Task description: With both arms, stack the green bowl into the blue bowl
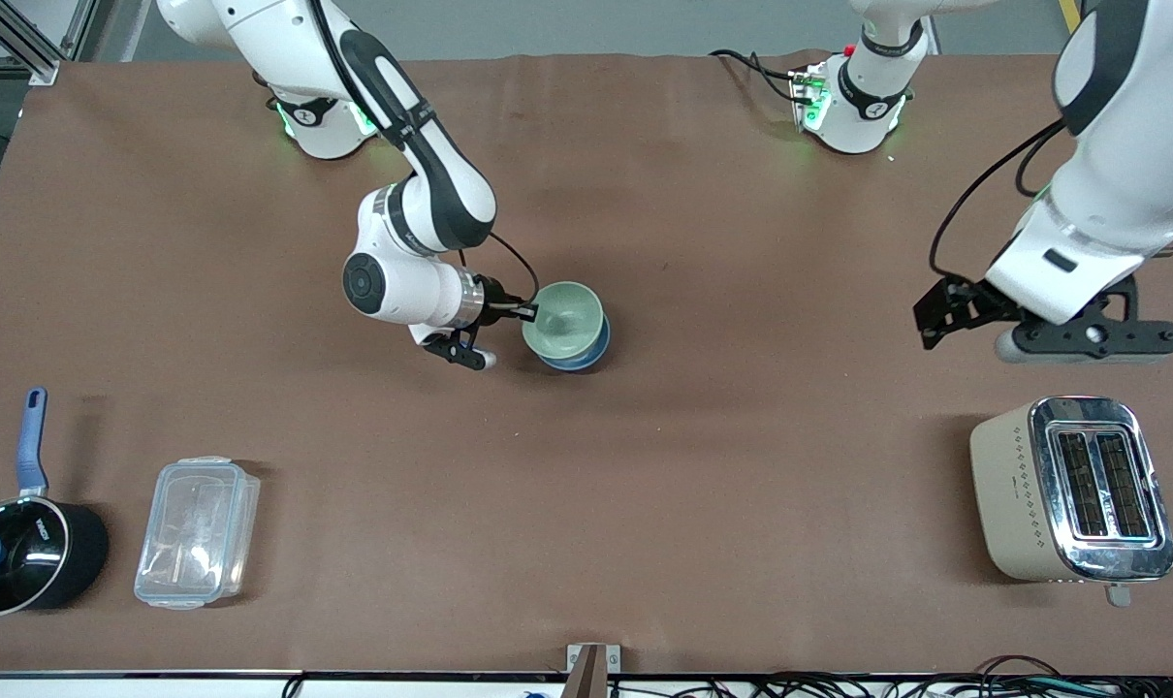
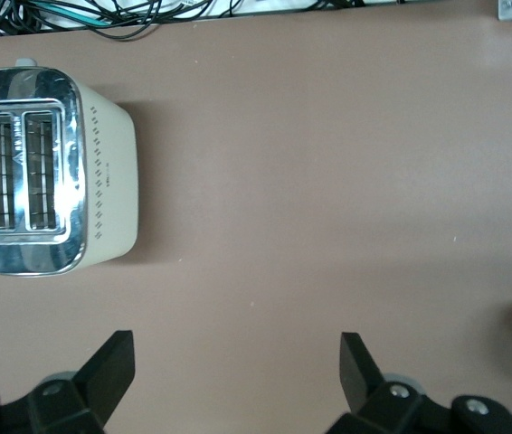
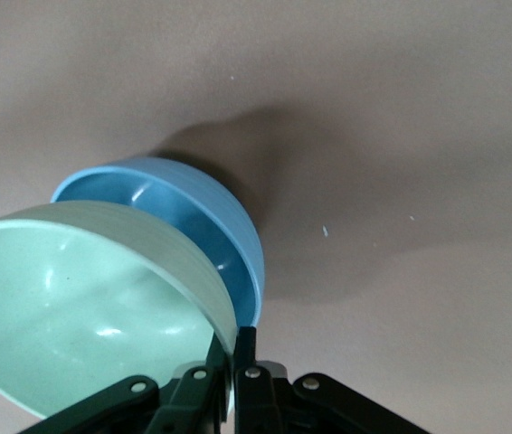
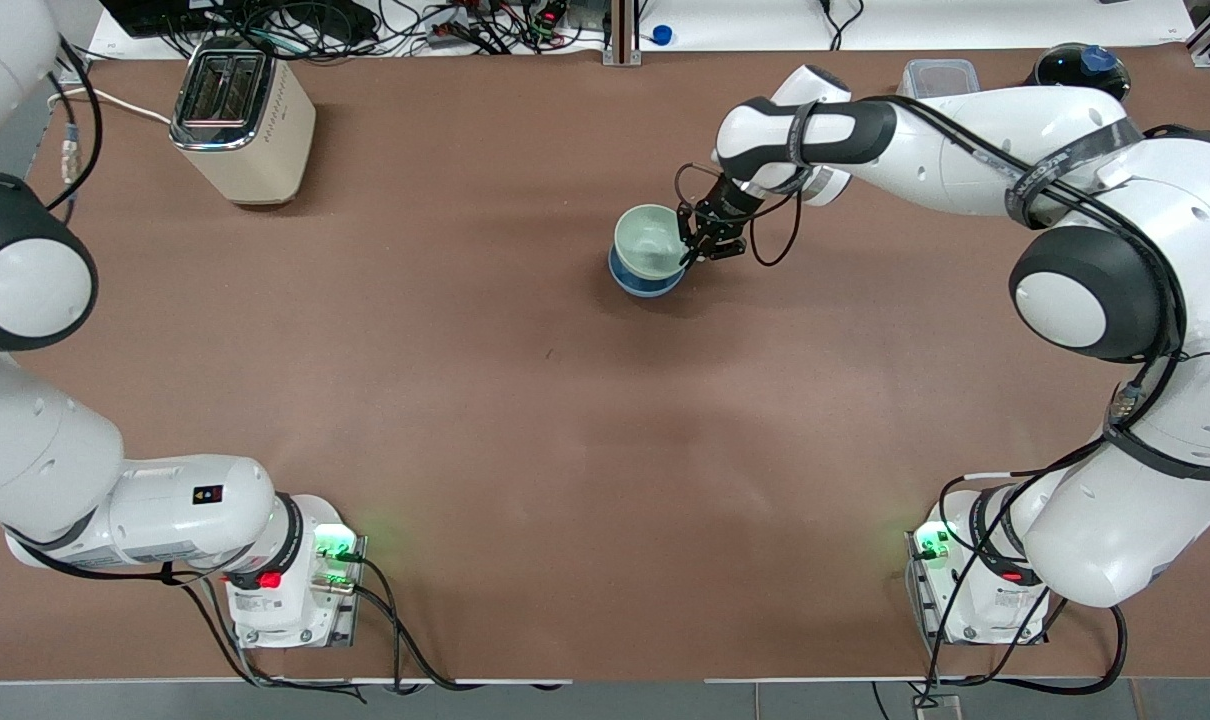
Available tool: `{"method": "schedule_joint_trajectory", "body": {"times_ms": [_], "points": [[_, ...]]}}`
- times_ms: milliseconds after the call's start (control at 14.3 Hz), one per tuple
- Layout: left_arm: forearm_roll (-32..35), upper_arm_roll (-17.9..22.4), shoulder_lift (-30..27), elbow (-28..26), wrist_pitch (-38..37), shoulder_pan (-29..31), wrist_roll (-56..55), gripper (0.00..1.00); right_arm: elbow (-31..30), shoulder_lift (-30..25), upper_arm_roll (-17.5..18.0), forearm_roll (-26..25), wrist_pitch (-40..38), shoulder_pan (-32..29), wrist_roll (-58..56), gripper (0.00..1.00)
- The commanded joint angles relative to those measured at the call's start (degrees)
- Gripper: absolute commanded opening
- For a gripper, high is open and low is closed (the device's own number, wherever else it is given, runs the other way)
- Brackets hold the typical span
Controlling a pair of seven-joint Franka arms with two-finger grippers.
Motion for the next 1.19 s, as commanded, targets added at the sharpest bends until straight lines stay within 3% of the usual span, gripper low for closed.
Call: {"method": "schedule_joint_trajectory", "body": {"times_ms": [0,140,210,280,350,490,629,769,839,909,979,1119], "points": [[-3.3,10.3,-4.9,-2.7,-4.3,-6.9,5.7,1.00,-0.4,0.2,-0.5,1.6,1.4,1.1,0.3,0.05],[-6.5,16.0,-6.8,-2.9,-8.7,-9.5,9.1,1.00,-0.7,0.7,-0.5,1.6,1.1,1.6,0.3,0.33],[-7.3,17.7,-7.7,-3.4,-9.8,-10.2,10.2,1.00,-0.7,1.0,-0.5,1.6,0.8,2.1,0.5,0.64],[-7.5,18.6,-9.1,-5.0,-10.0,-10.5,10.7,1.00,-0.7,0.9,-0.5,1.6,0.4,2.0,2.7,0.87],[-7.5,19.0,-10.6,-6.8,-10.0,-10.6,10.8,1.00,-0.4,0.2,-0.6,1.6,-0.6,2.0,6.4,1.00],[-7.5,20.4,-11.9,-8.3,-10.0,-11.4,10.8,1.00,1.0,-2.8,-1.2,1.0,-5.7,1.4,8.8,1.00],[-7.3,20.2,-12.0,-8.3,-10.0,-10.9,10.8,1.00,3.1,-5.8,-4.7,-1.2,-15.1,0.2,8.8,1.00],[-7.2,19.8,-12.1,-8.1,-10.0,-11.0,10.0,1.00,6.6,-8.7,-9.5,-13.2,-24.8,0.2,8.9,1.00],[-7.1,19.7,-12.1,-8.0,-10.0,-11.2,10.0,1.00,7.5,-10.6,-10.9,-21.6,-29.1,0.2,9.0,1.00],[-7.1,19.2,-12.1,-7.9,-10.0,-11.3,9.8,1.00,7.3,-12.9,-11.4,-26.9,-31.3,-0.1,9.2,0.93],[-7.1,18.6,-12.2,-7.9,-10.0,-11.2,9.7,1.00,6.9,-15.4,-12.3,-30.0,-32.7,-1.0,8.5,0.84],[-7.0,18.1,-12.3,-7.8,-9.7,-11.3,9.5,1.00,6.8,-19.2,-12.5,-34.0,-36.8,-4.1,7.4,0.84]]}}
